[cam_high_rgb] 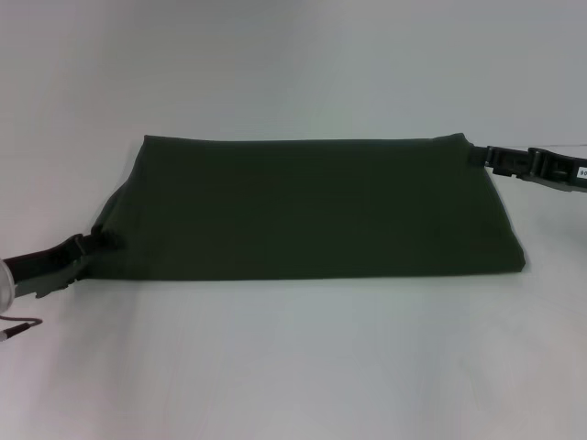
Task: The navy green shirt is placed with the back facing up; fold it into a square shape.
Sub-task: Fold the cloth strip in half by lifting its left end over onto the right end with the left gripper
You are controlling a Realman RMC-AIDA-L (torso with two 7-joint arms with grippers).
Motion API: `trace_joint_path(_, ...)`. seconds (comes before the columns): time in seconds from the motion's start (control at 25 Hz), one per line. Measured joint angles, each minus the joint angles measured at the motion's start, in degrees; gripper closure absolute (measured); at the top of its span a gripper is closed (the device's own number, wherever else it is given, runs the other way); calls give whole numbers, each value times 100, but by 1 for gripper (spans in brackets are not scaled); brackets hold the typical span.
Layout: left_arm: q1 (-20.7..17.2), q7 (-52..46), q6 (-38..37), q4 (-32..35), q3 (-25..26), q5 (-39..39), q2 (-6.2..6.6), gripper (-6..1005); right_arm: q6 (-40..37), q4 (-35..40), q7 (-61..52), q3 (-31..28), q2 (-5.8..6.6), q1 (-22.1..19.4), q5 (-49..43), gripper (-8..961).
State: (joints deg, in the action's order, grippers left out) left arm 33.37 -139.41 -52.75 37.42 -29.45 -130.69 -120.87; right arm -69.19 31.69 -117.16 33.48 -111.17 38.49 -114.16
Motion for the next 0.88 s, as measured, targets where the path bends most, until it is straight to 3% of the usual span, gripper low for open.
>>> trace_joint_path(0.48,151,80,-84,39,12,107,51,168,115,-16,0,33,0,21,0,177)
trace_joint_path(0.88,-255,49,-137,475,64,83,-2,168,188,-40,0,40,0,80,-27,177)
